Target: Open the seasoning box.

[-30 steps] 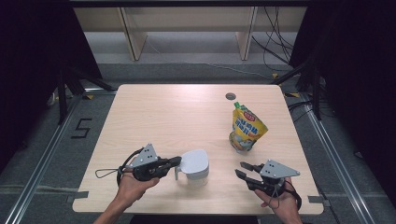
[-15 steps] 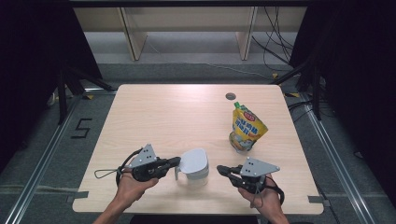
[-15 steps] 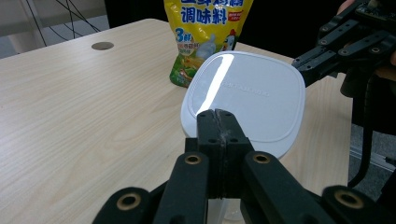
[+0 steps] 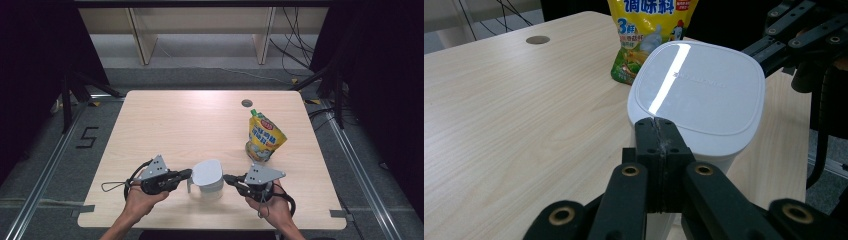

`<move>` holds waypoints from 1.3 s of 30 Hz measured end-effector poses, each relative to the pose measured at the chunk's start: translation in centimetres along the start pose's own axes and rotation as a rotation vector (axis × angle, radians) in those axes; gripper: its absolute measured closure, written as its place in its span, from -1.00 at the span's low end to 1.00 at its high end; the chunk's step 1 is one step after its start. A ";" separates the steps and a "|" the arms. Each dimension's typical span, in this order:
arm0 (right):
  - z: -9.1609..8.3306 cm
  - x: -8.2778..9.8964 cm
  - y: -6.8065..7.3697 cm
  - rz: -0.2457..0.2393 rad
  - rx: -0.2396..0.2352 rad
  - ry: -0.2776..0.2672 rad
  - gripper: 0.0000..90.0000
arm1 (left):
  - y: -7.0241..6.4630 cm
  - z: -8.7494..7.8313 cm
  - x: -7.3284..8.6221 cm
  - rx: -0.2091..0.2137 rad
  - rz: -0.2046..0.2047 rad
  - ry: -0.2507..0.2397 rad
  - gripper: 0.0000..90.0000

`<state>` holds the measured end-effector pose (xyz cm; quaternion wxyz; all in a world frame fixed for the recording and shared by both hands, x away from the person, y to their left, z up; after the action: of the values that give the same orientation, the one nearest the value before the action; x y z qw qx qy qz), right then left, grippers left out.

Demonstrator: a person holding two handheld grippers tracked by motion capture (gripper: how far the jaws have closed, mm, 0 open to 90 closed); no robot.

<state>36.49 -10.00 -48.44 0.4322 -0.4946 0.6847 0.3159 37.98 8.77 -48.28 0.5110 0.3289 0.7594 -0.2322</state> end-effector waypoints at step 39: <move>2.5 -4.8 2.2 -0.086 -0.057 -0.056 0.98 | 1.1 -2.9 4.9 0.021 0.017 0.121 0.19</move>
<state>35.74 -5.26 -45.17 0.4502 -0.5265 0.6412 0.3301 35.72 12.83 -51.72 0.4627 0.3542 0.7836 -0.2156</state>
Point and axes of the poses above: each handheld gripper's, and its own axes: z roughly forward along the jaws, x roughly out of its underside, y roughly to its left, the point moved 8 cm from there along z, roughly forward along the jaws, and after that the axes turned 10 degrees about -x, right-handed, at the moved point
